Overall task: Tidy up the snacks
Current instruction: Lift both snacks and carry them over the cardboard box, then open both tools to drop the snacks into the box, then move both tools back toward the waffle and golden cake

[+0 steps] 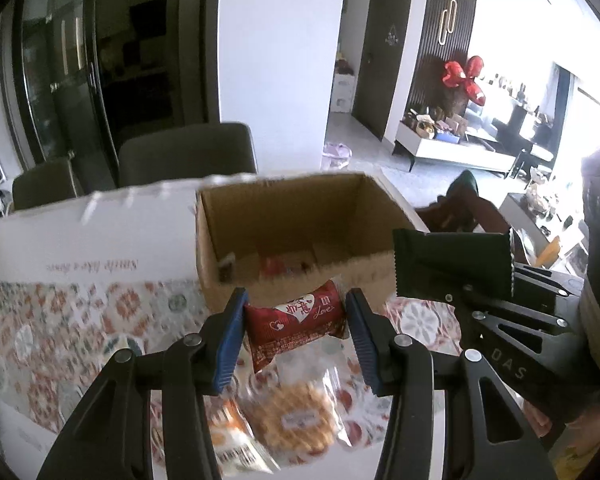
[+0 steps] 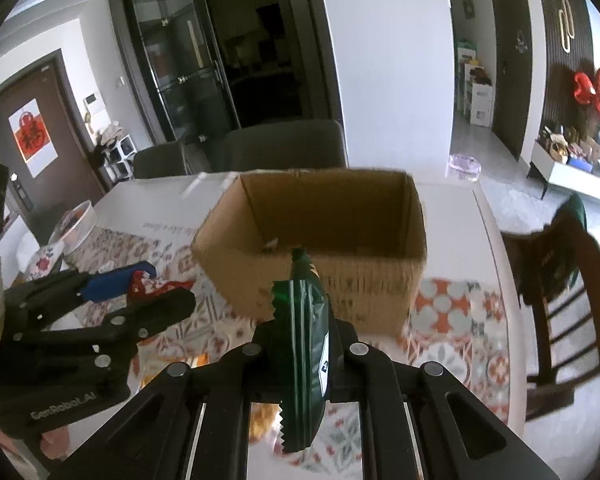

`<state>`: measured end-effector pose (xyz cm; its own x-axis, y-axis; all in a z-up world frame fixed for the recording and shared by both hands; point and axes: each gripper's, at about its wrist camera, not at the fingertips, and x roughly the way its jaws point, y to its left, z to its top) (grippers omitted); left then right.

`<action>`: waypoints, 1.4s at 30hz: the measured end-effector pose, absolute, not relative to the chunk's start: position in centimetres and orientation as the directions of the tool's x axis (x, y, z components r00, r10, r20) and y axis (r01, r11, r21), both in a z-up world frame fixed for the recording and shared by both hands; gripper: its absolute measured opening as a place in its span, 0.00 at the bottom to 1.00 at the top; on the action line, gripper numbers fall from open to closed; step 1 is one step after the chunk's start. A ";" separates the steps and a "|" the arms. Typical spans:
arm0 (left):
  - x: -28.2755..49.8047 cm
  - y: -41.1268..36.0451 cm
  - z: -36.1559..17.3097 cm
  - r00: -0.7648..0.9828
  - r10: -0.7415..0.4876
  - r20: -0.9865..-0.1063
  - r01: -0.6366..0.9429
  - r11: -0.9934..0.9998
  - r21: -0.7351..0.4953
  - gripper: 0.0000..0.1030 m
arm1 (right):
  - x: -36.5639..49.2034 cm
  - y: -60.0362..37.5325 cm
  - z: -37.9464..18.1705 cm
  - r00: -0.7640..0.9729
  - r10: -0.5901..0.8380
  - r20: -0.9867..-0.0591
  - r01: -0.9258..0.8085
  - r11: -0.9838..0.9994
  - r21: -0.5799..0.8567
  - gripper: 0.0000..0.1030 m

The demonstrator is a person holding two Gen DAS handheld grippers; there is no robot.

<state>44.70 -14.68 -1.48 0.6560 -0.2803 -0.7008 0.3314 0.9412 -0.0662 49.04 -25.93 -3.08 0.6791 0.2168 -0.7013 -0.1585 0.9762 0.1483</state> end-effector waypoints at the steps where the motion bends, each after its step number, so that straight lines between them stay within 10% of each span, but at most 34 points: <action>1: 45.2 -14.7 -1.1 0.660 -0.273 -0.699 0.329 0.943 -0.058 0.48 | 49.6 -25.9 -2.8 0.683 0.215 -0.698 -0.162 0.976 0.142 0.12; 23: 56.7 -15.5 -2.8 0.554 -0.249 -0.795 0.297 0.951 -0.091 0.52 | 61.5 -25.5 -3.9 0.572 0.191 -0.798 -0.203 0.975 0.088 0.13; 25: 56.9 -15.4 -3.1 0.551 -0.235 -0.801 0.287 0.954 -0.083 0.62 | 61.8 -25.6 -4.1 0.566 0.182 -0.804 -0.193 0.977 0.085 0.19; 27: 57.0 -14.9 -3.1 0.553 -0.237 -0.799 0.270 0.958 -0.098 0.64 | 62.1 -26.0 -4.2 0.570 0.146 -0.809 -0.152 0.986 0.071 0.51; 29: 56.9 -14.6 -2.8 0.562 -0.224 -0.796 0.261 0.962 -0.087 0.67 | 61.8 -26.6 -3.9 0.595 0.134 -0.793 -0.134 0.989 0.067 0.62; 42: 52.1 -13.7 0.7 0.644 -0.157 -0.749 0.267 0.963 0.028 0.74 | 56.7 -27.8 -0.1 0.693 -0.010 -0.721 -0.026 0.999 -0.039 0.64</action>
